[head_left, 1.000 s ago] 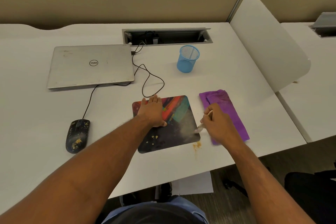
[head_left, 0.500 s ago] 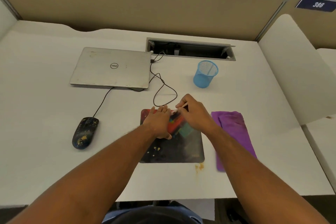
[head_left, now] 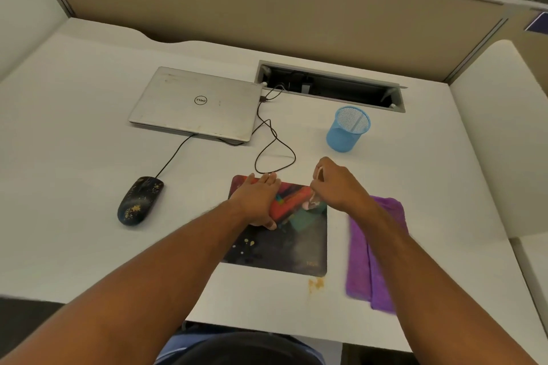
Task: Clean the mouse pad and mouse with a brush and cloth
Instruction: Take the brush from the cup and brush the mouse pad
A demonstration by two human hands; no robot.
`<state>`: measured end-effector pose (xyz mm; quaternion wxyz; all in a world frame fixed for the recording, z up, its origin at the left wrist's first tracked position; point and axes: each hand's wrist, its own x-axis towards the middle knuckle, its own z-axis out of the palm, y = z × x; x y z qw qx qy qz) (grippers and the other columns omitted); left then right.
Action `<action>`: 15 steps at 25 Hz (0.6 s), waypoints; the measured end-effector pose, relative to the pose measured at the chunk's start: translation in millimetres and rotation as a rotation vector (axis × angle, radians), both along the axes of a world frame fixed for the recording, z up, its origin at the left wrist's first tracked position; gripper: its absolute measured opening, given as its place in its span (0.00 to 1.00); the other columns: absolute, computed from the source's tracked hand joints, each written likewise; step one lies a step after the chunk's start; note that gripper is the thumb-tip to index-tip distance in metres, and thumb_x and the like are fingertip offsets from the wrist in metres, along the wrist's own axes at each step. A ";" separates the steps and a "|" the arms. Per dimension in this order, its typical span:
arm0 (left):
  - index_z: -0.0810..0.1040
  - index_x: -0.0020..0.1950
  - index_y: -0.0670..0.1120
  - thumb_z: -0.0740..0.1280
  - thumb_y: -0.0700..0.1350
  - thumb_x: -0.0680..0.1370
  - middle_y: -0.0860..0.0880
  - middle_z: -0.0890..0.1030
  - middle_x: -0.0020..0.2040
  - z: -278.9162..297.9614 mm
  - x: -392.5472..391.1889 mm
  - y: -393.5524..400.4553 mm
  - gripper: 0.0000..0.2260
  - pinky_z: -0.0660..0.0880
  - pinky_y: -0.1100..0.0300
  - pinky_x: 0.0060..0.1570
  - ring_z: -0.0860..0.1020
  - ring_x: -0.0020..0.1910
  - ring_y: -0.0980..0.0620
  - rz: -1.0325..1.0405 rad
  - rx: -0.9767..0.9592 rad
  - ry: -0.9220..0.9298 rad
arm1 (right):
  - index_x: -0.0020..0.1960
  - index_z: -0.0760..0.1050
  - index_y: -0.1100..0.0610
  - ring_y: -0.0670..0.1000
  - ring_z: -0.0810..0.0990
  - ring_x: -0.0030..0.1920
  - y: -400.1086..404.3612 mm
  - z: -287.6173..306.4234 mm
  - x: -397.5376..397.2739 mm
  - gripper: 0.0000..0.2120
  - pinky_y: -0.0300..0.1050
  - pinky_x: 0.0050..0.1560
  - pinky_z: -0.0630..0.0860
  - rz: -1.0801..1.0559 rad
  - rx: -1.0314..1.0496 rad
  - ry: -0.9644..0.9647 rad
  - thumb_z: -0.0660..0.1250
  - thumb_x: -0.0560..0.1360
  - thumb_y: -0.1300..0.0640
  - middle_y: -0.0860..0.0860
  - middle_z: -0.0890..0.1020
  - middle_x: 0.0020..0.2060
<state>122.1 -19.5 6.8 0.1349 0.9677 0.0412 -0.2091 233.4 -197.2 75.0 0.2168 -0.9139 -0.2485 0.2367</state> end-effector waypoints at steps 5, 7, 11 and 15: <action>0.46 0.82 0.48 0.76 0.62 0.68 0.47 0.48 0.82 -1.4 -1.0 0.5 0.54 0.41 0.46 0.75 0.47 0.80 0.48 0.010 -0.001 0.018 | 0.47 0.72 0.50 0.47 0.85 0.47 -11.5 0.8 6.4 0.04 0.46 0.47 0.81 -0.106 0.224 0.019 0.62 0.81 0.56 0.47 0.85 0.45; 0.45 0.82 0.48 0.76 0.62 0.68 0.47 0.47 0.82 -0.6 -1.6 0.2 0.54 0.41 0.45 0.76 0.47 0.80 0.49 0.011 0.000 0.020 | 0.47 0.72 0.52 0.51 0.83 0.48 -15.3 -2.6 8.1 0.04 0.52 0.49 0.81 -0.017 0.092 0.055 0.60 0.81 0.56 0.49 0.84 0.46; 0.45 0.82 0.49 0.76 0.62 0.68 0.48 0.46 0.82 0.5 -2.0 1.2 0.54 0.41 0.45 0.77 0.46 0.80 0.49 0.013 -0.009 0.021 | 0.48 0.74 0.56 0.50 0.85 0.45 -27.0 1.9 18.3 0.05 0.55 0.49 0.84 -0.070 0.229 0.036 0.60 0.81 0.59 0.50 0.84 0.45; 0.45 0.82 0.49 0.76 0.62 0.68 0.48 0.46 0.82 -0.3 -2.0 2.3 0.54 0.41 0.44 0.77 0.46 0.80 0.49 0.010 -0.012 0.026 | 0.52 0.73 0.53 0.49 0.85 0.46 -43.4 -1.9 9.4 0.06 0.51 0.52 0.83 -0.081 0.169 0.026 0.59 0.85 0.59 0.51 0.85 0.46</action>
